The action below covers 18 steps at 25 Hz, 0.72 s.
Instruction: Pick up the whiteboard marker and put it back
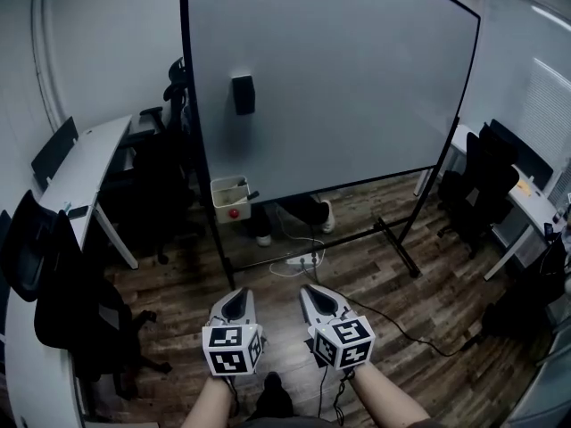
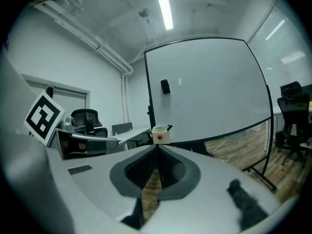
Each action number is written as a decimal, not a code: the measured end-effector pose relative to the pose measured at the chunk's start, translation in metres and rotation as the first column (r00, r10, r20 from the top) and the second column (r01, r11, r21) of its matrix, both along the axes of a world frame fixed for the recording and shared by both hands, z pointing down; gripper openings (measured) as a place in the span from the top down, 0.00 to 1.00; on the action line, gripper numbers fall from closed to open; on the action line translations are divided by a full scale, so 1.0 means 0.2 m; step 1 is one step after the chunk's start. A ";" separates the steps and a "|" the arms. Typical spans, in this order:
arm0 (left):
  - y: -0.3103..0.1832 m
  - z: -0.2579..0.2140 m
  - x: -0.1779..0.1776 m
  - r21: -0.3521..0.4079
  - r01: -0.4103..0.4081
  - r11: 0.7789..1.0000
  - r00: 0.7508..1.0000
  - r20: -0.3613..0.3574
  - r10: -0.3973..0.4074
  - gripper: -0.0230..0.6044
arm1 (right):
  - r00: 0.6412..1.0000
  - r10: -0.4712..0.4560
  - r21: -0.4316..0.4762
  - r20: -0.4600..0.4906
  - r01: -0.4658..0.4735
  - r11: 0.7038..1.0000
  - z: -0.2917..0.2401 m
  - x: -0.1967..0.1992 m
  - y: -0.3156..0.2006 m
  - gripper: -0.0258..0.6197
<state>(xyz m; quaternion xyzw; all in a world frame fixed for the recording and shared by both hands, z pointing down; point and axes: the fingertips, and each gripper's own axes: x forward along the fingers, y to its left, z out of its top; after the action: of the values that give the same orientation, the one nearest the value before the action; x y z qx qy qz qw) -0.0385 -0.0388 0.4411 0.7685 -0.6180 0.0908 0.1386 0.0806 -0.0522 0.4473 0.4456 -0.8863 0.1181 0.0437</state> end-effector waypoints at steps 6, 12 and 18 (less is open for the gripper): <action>-0.26 0.03 -0.03 -0.018 -0.026 0.999 1.000 0.003 0.027 0.94 | 1.000 0.013 -0.025 0.020 -0.012 1.000 0.04 -0.06 -0.27 0.92; -0.47 0.04 -0.11 -0.036 -0.028 0.999 0.999 -0.021 0.028 0.94 | 0.999 -0.002 -0.045 0.045 0.004 0.999 0.04 -0.15 -0.48 0.92; -0.62 0.06 -0.20 -0.044 -0.041 0.998 0.999 -0.022 0.040 0.94 | 0.999 0.001 -0.057 0.044 0.001 0.998 0.04 -0.24 -0.65 0.92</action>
<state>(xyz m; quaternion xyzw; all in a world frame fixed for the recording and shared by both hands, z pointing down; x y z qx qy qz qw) -0.0795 -0.1624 0.4525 0.7786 -0.5986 0.0992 0.1600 0.0319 -0.1813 0.4544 0.4414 -0.8834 0.1532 0.0369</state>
